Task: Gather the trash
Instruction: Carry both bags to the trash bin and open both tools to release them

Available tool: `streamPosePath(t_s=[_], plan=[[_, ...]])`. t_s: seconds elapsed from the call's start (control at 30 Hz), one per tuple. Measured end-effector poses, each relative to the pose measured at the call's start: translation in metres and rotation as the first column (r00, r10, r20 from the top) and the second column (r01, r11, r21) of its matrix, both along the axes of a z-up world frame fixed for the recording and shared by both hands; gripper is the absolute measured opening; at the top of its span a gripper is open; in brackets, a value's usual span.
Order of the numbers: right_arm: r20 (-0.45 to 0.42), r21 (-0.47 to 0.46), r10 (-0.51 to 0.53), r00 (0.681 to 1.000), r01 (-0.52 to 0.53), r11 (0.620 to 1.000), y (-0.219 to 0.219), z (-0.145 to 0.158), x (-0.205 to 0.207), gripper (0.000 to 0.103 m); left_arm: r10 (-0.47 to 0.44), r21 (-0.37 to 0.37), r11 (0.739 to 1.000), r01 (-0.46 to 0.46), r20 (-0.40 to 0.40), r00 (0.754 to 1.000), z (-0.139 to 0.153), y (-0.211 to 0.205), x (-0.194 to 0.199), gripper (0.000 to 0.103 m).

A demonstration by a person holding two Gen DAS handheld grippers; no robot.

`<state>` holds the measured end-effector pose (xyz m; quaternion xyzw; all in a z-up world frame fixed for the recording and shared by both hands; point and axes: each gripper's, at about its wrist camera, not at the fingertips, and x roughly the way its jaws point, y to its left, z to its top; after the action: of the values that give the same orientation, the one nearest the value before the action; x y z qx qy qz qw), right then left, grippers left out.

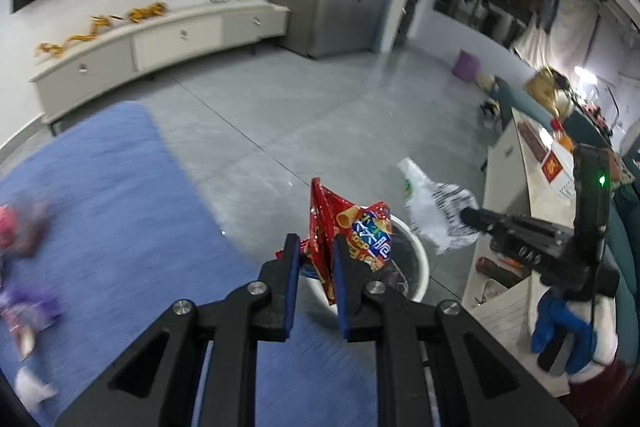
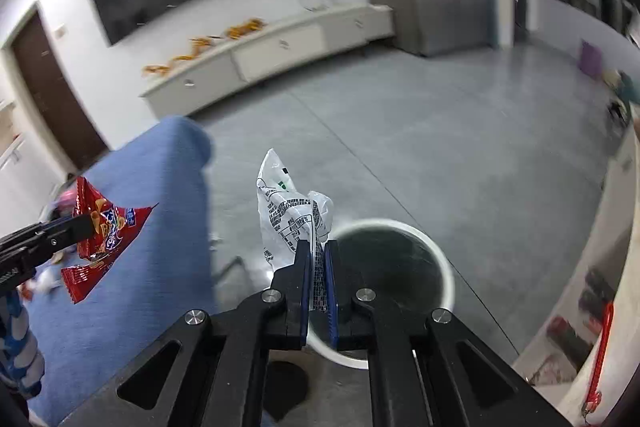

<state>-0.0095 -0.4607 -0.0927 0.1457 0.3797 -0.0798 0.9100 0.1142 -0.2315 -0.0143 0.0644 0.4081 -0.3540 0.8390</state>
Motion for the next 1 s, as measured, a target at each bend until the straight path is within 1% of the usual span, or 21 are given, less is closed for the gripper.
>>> streamPosePath(t_s=[0.1, 0.17, 0.2, 0.37, 0.4, 0.43, 0.47, 0.5, 0.53, 0.57, 0.6, 0.63, 0.77, 0.87, 1.0], plan=[[-0.037, 0.022, -0.053, 0.998, 0.054, 0.998, -0.024, -0.017, 0.008, 0.007, -0.030, 0.027, 0.999, 0.031, -0.035, 0.999, -0.018, -0.045, 0.017, 0.015], [-0.064, 0.040, -0.083, 0.994, 0.086, 0.995, -0.036, -0.031, 0.018, 0.008, -0.041, 0.042, 0.998, 0.044, -0.058, 0.997, -0.031, -0.067, 0.024, 0.015], [-0.071, 0.046, -0.092, 0.993, 0.096, 0.994, -0.040, -0.036, 0.016, 0.008, -0.047, 0.051, 0.997, 0.050, -0.068, 0.997, -0.038, -0.082, 0.031, 0.015], [-0.118, 0.077, -0.136, 0.984, 0.145, 0.986, -0.058, -0.063, 0.032, 0.010, -0.061, 0.066, 0.995, 0.071, -0.138, 0.989, -0.070, -0.121, 0.049, 0.016], [-0.127, 0.084, -0.144, 0.981, 0.155, 0.984, -0.063, -0.068, 0.035, 0.012, -0.064, 0.069, 0.995, 0.075, -0.154, 0.986, -0.077, -0.126, 0.052, 0.016], [-0.137, 0.084, -0.158, 0.978, 0.170, 0.982, -0.068, -0.073, 0.036, 0.021, -0.067, 0.068, 0.994, 0.080, -0.170, 0.983, -0.083, -0.133, 0.054, 0.016], [-0.145, 0.079, -0.171, 0.975, 0.184, 0.980, -0.071, -0.076, 0.036, 0.033, -0.072, 0.063, 0.994, 0.085, -0.191, 0.979, -0.088, -0.137, 0.058, 0.017], [-0.150, 0.075, -0.185, 0.971, 0.197, 0.977, -0.072, -0.078, 0.037, 0.037, -0.075, 0.058, 0.994, 0.090, -0.217, 0.973, -0.094, -0.141, 0.062, 0.023], [-0.153, 0.076, -0.193, 0.969, 0.206, 0.976, -0.074, -0.080, 0.037, 0.039, -0.073, 0.049, 0.995, 0.087, -0.233, 0.970, -0.098, -0.144, 0.065, 0.033], [-0.157, 0.077, -0.202, 0.967, 0.216, 0.973, -0.076, -0.081, 0.037, 0.039, -0.070, 0.044, 0.996, 0.082, -0.235, 0.969, -0.099, -0.144, 0.067, 0.038], [-0.159, 0.074, -0.209, 0.965, 0.223, 0.972, -0.078, -0.082, 0.036, 0.039, -0.062, 0.041, 0.996, 0.073, -0.229, 0.971, -0.101, -0.144, 0.068, 0.046], [-0.159, 0.069, -0.215, 0.964, 0.228, 0.971, -0.078, -0.081, 0.036, 0.039, -0.055, 0.040, 0.997, 0.065, -0.222, 0.974, -0.101, -0.144, 0.069, 0.052], [-0.149, 0.027, -0.222, 0.964, 0.228, 0.973, -0.072, -0.072, 0.033, 0.039, -0.050, 0.034, 0.998, 0.058, -0.202, 0.978, -0.097, -0.139, 0.066, 0.052], [-0.135, -0.004, -0.221, 0.966, 0.223, 0.975, -0.067, -0.066, 0.030, 0.040, -0.043, 0.021, 0.999, 0.048, -0.183, 0.982, -0.088, -0.131, 0.062, 0.052], [-0.095, -0.047, -0.211, 0.973, 0.207, 0.977, -0.050, -0.047, 0.022, 0.042, -0.026, 0.010, 1.000, 0.027, -0.129, 0.991, -0.071, -0.119, 0.050, 0.052]])
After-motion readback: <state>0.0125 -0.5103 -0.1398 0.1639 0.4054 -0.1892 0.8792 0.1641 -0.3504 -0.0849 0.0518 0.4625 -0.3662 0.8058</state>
